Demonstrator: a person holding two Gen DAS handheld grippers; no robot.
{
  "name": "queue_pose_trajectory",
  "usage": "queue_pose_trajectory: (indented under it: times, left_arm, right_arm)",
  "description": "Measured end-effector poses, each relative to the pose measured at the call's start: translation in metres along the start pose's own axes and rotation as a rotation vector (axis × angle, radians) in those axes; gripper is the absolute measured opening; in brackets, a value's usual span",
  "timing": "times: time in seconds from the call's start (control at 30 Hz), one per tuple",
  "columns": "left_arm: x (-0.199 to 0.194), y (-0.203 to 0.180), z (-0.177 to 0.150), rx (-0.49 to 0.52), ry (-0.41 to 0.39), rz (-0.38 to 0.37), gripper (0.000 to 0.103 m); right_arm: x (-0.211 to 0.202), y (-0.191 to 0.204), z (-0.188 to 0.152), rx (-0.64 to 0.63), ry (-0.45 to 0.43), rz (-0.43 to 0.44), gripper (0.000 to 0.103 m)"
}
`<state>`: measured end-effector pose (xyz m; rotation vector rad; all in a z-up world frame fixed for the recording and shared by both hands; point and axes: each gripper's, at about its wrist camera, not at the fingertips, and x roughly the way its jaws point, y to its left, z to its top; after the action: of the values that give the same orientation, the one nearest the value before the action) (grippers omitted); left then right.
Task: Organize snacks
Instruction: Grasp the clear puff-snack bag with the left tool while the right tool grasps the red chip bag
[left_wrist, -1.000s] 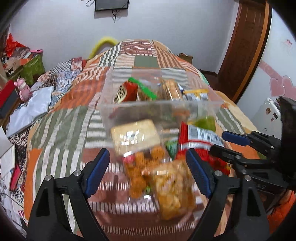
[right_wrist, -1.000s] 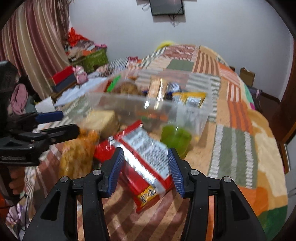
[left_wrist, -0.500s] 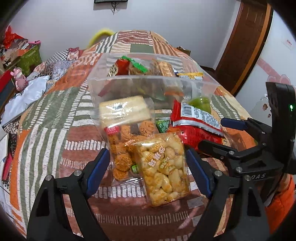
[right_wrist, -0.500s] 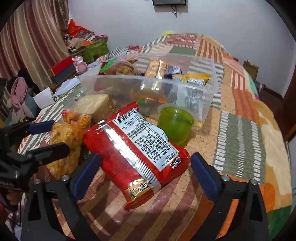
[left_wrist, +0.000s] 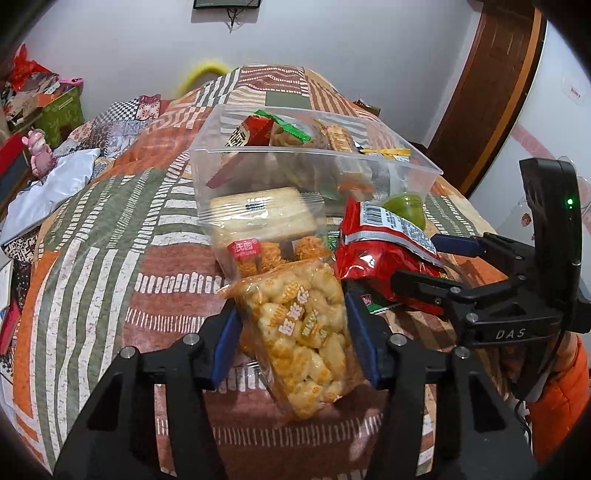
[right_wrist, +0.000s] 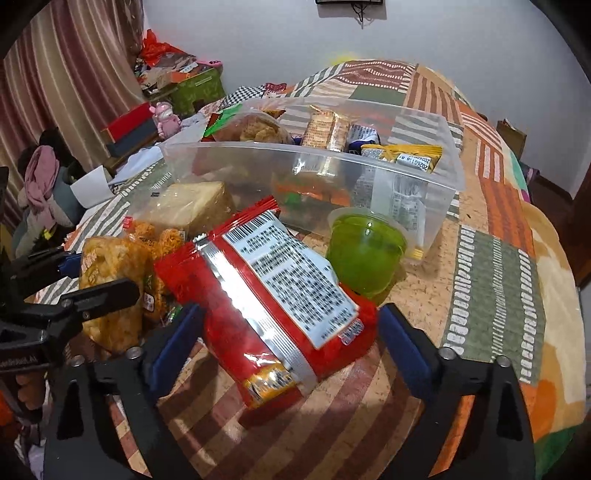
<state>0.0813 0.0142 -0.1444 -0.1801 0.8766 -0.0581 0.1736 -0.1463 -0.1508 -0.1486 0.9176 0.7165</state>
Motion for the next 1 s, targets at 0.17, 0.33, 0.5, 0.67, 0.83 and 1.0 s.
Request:
queue_pose_trajectory:
  times: [0.17, 0.33, 0.5, 0.67, 0.83, 1.0]
  left_arm:
    - [-0.007, 0.004, -0.001, -0.010, -0.013, 0.004, 0.052]
    - [-0.012, 0.005, -0.001, -0.016, -0.025, 0.010, 0.051]
    - [-0.022, 0.005, 0.000, -0.014, -0.051, 0.007, 0.051]
    - [-0.028, 0.006, 0.001, -0.016, -0.065, 0.007, 0.051]
    - [-0.026, 0.008, 0.000, -0.022, -0.057, -0.004, 0.051]
    - [-0.021, 0.008, 0.000, -0.019, -0.045, -0.007, 0.051]
  right_arm:
    - [-0.006, 0.003, -0.006, -0.002, -0.011, -0.008, 0.081]
    - [-0.015, 0.010, -0.009, -0.003, -0.025, 0.002, 0.051]
    - [-0.020, 0.015, -0.012, -0.017, -0.025, -0.015, 0.041]
    - [-0.031, 0.016, -0.014, -0.001, -0.017, 0.045, 0.035]
    - [-0.033, 0.021, -0.009, -0.063, -0.051, -0.024, 0.090]
    - [-0.009, 0.018, 0.005, -0.089, 0.001, 0.008, 0.091]
